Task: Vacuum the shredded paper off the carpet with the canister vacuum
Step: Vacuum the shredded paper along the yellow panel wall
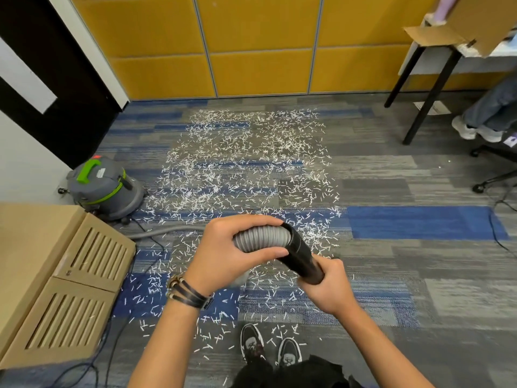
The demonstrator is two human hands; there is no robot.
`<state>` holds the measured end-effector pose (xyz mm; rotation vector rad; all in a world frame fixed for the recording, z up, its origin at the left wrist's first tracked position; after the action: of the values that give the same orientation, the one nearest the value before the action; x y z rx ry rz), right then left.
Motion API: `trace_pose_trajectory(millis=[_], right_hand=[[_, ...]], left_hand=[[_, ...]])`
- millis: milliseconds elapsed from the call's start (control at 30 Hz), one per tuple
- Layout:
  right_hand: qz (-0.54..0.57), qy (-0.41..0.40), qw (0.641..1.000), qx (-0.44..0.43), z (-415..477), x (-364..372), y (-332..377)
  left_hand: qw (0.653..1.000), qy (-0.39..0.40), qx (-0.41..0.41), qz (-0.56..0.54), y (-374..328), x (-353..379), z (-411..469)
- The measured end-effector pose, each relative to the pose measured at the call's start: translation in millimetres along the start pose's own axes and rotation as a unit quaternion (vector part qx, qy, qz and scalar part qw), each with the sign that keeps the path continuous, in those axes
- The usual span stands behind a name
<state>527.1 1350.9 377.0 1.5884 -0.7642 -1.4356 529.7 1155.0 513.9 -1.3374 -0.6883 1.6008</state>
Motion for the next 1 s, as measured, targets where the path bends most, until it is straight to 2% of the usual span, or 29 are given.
trace_pose_trajectory(millis=[267, 433, 600, 833, 1000], right_hand=[[-0.011, -0.017, 1.000, -0.025, -7.3, -22.1, 6.9], [-0.008, -0.024, 1.000, -0.011, -13.9, -20.6, -3.4], [0.008, -0.021, 1.000, 0.005, -31.0, -9.7, -6.4], [-0.045, -0.049, 0.998, 0.001, -43.0, -12.5, 6.2], [-0.057, -0.032, 0.998, 0.015, -63.1, 18.6, 2.3]], left_hand=[[0.999, -0.052, -0.005, 0.002, -15.5, -0.4, -3.6], [1.000, -0.021, 0.006, 0.014, -18.1, 12.0, -7.3], [1.000, 0.009, -0.007, -0.028, -12.5, 11.3, -11.7], [0.999, -0.012, -0.004, -0.031, -5.8, -2.5, -31.0], [0.998, 0.054, -0.020, -0.009, 9.8, -8.4, -59.0]])
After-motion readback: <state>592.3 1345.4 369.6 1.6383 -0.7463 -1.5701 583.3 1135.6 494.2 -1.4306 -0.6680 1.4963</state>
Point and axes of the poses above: each hand's wrist, its own z-axis towards the middle knuckle, its own x-axis out of the palm, y = z × x, the point moved 9 cm from there along z, towards the middle knuckle, and after that the axes turned 2 degrees about -y, right-handed, at the moved point
